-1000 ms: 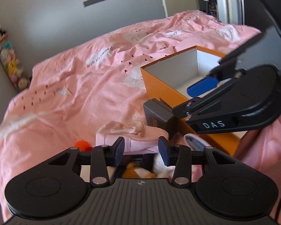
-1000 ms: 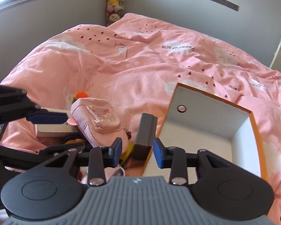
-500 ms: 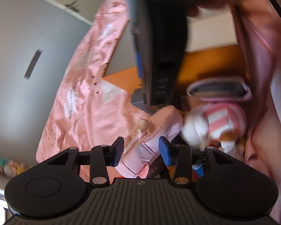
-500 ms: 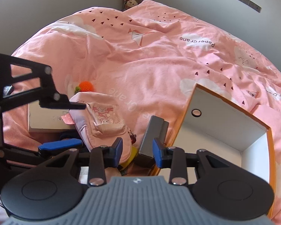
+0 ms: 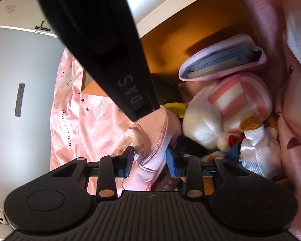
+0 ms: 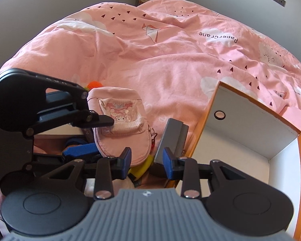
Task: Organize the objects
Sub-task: 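Grasp the small pink backpack with the left tool, then grasp the pink card wallet with the right tool while the left tool lifts the backpack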
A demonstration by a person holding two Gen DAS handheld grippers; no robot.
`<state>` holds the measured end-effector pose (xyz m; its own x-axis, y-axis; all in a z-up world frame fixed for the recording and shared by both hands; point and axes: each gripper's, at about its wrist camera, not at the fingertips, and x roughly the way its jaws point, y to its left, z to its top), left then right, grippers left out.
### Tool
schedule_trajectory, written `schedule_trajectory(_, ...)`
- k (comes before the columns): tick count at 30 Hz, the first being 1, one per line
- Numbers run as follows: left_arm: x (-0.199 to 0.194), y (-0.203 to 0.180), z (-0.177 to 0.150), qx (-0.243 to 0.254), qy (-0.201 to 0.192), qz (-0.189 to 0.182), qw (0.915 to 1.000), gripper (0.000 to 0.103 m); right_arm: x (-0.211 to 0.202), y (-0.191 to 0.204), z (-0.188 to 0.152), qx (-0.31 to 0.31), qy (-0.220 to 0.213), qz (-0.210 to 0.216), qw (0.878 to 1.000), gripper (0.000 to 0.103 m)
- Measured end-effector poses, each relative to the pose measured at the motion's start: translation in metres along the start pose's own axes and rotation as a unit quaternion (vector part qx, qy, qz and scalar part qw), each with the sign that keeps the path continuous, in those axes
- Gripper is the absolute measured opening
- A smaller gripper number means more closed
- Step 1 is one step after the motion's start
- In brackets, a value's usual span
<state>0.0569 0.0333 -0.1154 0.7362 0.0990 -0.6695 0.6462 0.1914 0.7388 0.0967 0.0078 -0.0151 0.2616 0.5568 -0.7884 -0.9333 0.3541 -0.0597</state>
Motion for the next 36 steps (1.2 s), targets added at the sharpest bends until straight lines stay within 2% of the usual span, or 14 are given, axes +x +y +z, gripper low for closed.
schedule_trajectory(2, 0.002, -0.005, -0.003, 0.012, -0.003, 0.003, 0.9999, 0.040, -0.001, 0.000, 0.000, 0.000, 0.001, 0.000, 1.000, 0.036)
schedule_trajectory(6, 0.000, -0.011, -0.011, 0.057, -0.013, 0.002, 0.9983, 0.065, -0.006, 0.002, -0.001, -0.001, -0.001, -0.004, 1.000, 0.036)
schedule_trajectory(8, 0.003, -0.013, -0.016, 0.082, -0.013, 0.001, 0.9966, 0.068, -0.009, 0.003, -0.002, -0.005, -0.002, -0.007, 1.000, 0.036)
schedule_trajectory(11, 0.014, -0.018, -0.022, 0.110, 0.006, -0.013, 0.9938, 0.066, -0.011, 0.003, -0.003, -0.008, -0.002, -0.011, 1.000, 0.036)
schedule_trajectory(13, 0.020, -0.022, -0.028, 0.111, 0.013, -0.009, 0.9937, 0.044, -0.012, 0.003, -0.004, -0.007, -0.003, -0.014, 1.000, 0.036)
schedule_trajectory(14, 0.022, -0.024, -0.030, 0.109, 0.016, -0.002, 0.9939, 0.042, -0.012, 0.003, -0.004, -0.006, -0.004, -0.015, 1.000, 0.036)
schedule_trajectory(19, 0.017, -0.021, -0.042, 0.050, 0.021, -0.007, 0.9985, 0.031, -0.016, 0.002, -0.006, -0.003, -0.005, -0.012, 1.000, 0.036)
schedule_trajectory(22, 0.006, 0.000, -0.048, -0.039, 0.025, -0.030, 0.9985, 0.029, -0.024, 0.001, -0.008, 0.006, -0.014, -0.011, 1.000, 0.036)
schedule_trajectory(24, -0.003, 0.016, -0.054, -0.112, 0.030, -0.052, 0.9919, 0.028, -0.032, -0.001, -0.010, 0.015, -0.023, -0.010, 1.000, 0.036)
schedule_trajectory(26, -0.012, 0.033, -0.063, -0.192, 0.031, -0.075, 0.9781, 0.028, -0.042, -0.001, -0.014, 0.028, -0.035, -0.009, 0.999, 0.036)
schedule_trajectory(29, -0.031, 0.047, -0.071, -0.306, 0.025, -0.103, 0.9462, 0.027, -0.059, -0.001, -0.022, 0.047, -0.050, -0.004, 0.998, 0.036)
schedule_trajectory(31, -0.043, 0.095, -0.024, -0.388, 0.015, -0.128, 0.9128, 0.027, -0.072, 0.001, -0.032, 0.061, -0.060, 0.005, 0.996, 0.036)
schedule_trajectory(33, -0.055, 0.124, -0.025, -0.453, 0.005, -0.151, 0.8788, 0.027, -0.083, 0.005, -0.043, 0.075, -0.062, 0.016, 0.995, 0.036)
schedule_trajectory(36, -0.072, 0.145, -0.035, -0.544, -0.010, -0.180, 0.8197, 0.027, -0.095, 0.014, -0.061, 0.094, -0.061, 0.033, 0.993, 0.036)
